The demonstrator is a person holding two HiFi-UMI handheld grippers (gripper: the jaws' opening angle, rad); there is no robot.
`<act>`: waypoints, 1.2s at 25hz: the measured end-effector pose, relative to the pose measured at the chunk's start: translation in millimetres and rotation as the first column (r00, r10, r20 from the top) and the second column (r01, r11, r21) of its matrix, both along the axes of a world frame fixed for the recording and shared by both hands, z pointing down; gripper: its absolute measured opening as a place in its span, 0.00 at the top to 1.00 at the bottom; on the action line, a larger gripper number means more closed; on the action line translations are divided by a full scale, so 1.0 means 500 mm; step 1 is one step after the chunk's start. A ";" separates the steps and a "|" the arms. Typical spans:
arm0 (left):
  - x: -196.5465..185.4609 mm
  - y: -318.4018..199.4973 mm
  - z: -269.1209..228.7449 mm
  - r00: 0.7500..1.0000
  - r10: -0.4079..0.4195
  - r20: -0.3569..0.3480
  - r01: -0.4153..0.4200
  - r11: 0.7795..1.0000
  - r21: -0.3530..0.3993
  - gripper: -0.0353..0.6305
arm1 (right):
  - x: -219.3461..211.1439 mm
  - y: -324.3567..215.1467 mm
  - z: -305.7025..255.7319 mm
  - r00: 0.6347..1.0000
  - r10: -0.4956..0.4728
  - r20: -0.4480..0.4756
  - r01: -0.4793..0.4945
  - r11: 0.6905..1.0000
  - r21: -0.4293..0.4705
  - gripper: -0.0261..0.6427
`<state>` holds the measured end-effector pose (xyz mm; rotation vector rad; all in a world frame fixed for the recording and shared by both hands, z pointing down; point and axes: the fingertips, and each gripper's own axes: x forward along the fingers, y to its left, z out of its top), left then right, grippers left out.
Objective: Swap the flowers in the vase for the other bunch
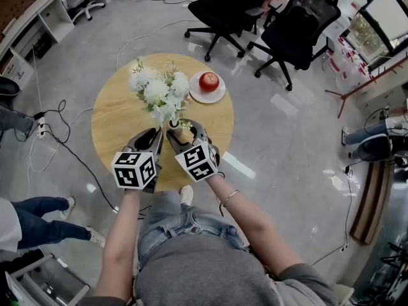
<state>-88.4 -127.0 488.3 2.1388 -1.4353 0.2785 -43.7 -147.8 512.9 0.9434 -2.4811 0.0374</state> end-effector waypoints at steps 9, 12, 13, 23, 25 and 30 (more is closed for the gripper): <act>-0.015 0.014 0.016 0.999 -0.037 0.014 0.037 0.999 -0.021 0.88 | 0.005 0.001 -0.001 1.000 0.003 0.016 -0.003 1.000 -0.014 0.63; -0.018 0.020 0.019 0.999 -0.044 0.015 0.044 0.999 -0.022 0.88 | 0.010 0.010 0.006 1.000 0.012 0.016 -0.012 1.000 -0.022 0.63; -0.018 0.022 0.021 0.999 -0.046 0.016 0.046 0.999 -0.023 0.89 | 0.012 0.013 0.009 1.000 0.015 0.017 -0.015 1.000 -0.024 0.63; -0.022 0.047 0.032 0.997 -0.068 0.030 0.069 0.997 -0.037 0.90 | 0.042 0.065 -0.005 0.993 0.071 0.100 -0.063 0.995 -0.073 0.74; -0.025 0.055 0.033 0.997 -0.074 0.029 0.076 0.996 -0.039 0.90 | 0.056 0.076 -0.016 0.990 0.079 0.115 -0.072 0.995 -0.069 0.83; -0.034 0.071 0.036 0.996 -0.089 0.020 0.090 0.995 -0.038 0.90 | 0.090 0.091 -0.027 0.985 0.111 0.133 -0.103 0.992 -0.068 0.93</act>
